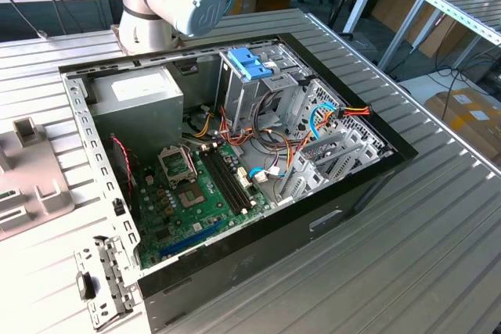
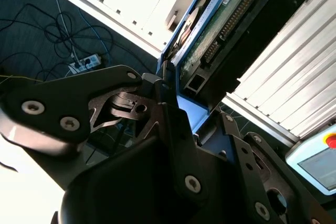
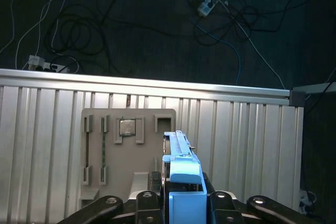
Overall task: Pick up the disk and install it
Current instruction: 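Pick up the disk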
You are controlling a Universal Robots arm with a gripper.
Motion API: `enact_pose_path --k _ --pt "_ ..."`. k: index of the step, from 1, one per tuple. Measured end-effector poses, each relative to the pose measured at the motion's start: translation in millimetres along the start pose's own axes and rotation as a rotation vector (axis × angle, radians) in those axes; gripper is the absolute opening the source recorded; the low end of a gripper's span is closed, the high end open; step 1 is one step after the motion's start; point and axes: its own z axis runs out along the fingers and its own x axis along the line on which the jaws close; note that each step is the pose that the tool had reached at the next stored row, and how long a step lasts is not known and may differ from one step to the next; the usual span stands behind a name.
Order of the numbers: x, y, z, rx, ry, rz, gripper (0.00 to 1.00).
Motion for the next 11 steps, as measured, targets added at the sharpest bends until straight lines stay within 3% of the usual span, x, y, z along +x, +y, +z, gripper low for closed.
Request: enact_pose_path --k 11 --pt "0.5 -3.5 -0.2 -0.0001 0.0 0.0 0.37"
